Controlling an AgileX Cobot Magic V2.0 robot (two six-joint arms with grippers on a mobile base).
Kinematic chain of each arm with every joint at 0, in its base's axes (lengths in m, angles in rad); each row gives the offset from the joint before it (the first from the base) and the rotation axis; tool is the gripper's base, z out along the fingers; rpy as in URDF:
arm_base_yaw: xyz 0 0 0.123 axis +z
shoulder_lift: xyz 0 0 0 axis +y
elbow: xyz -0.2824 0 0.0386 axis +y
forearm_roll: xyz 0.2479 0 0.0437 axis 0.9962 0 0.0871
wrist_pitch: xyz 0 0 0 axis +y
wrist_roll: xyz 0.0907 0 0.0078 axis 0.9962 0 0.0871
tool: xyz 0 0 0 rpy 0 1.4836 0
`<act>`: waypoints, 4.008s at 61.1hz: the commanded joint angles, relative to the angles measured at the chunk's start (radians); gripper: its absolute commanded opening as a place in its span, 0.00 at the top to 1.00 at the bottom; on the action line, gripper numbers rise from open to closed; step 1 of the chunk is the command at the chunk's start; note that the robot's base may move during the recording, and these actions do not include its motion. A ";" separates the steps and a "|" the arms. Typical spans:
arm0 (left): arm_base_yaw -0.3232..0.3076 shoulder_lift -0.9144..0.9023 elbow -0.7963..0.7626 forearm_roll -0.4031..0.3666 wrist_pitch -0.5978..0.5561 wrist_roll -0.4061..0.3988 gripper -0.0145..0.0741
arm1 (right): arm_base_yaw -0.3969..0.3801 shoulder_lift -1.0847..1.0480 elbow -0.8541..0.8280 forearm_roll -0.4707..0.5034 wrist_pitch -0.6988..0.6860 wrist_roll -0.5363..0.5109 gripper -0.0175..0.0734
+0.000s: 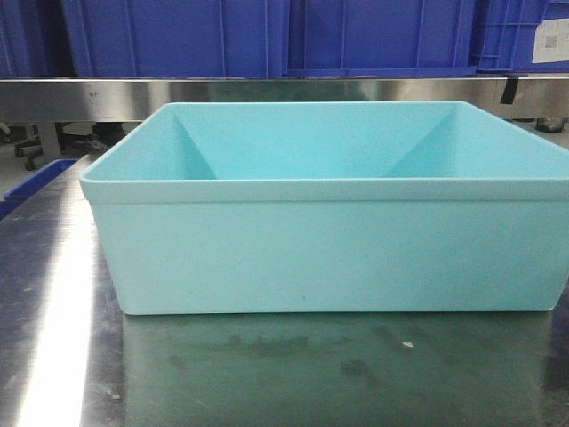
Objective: Pick red cube and place on left shelf
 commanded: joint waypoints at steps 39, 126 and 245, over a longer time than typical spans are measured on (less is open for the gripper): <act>0.000 -0.016 0.023 -0.005 -0.086 -0.001 0.72 | 0.054 0.323 -0.610 -0.095 0.125 -0.006 0.76; 0.000 -0.016 0.023 -0.005 -0.086 -0.001 0.72 | 0.596 1.557 -1.316 0.057 0.679 0.189 0.16; 0.000 -0.016 0.023 -0.005 -0.086 -0.001 0.72 | 0.557 1.691 -1.523 -0.163 0.799 0.432 0.60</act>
